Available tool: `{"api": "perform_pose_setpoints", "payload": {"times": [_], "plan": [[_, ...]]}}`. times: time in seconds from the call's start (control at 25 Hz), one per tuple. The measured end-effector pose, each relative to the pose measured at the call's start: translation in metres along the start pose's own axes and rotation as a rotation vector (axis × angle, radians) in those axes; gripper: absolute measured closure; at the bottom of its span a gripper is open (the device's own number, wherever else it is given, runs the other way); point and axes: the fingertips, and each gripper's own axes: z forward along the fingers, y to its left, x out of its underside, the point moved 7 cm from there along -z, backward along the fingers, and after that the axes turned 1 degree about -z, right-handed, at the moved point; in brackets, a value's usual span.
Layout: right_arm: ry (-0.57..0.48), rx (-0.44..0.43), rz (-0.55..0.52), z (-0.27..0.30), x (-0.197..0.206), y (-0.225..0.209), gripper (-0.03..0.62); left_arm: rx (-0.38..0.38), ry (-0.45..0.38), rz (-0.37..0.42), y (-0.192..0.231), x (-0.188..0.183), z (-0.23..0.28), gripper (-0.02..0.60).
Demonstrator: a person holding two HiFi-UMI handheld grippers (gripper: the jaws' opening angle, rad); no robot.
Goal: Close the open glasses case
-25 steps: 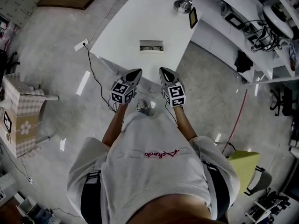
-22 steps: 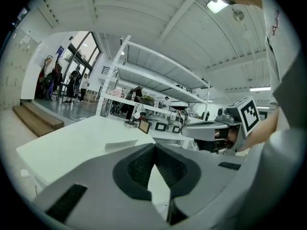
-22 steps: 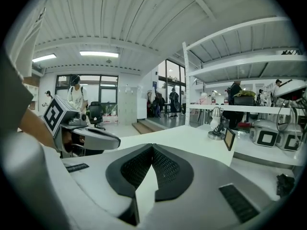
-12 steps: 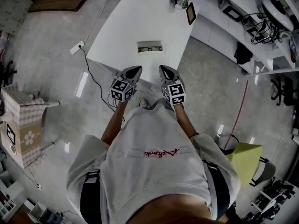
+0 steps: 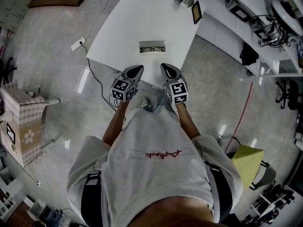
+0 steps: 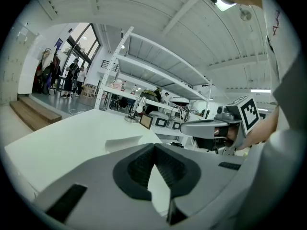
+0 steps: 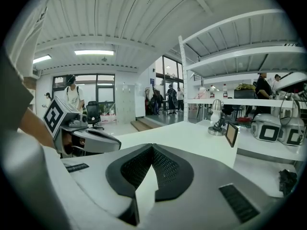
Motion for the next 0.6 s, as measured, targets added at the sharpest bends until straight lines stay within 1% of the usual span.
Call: {"api": "perform_pose_setpoints", "payload": {"times": [0.44, 0.6], "plan": [[0.019, -0.071, 0.025, 0.036, -0.002, -0.034, 0.586, -0.082, 0.015, -0.065, 0.018, -0.003, 0.024, 0.554], [0.034, -0.084, 0.048, 0.047, 0.001, -0.047, 0.586, -0.088, 0.02, -0.087, 0.024, -0.003, 0.033, 0.555]]}}
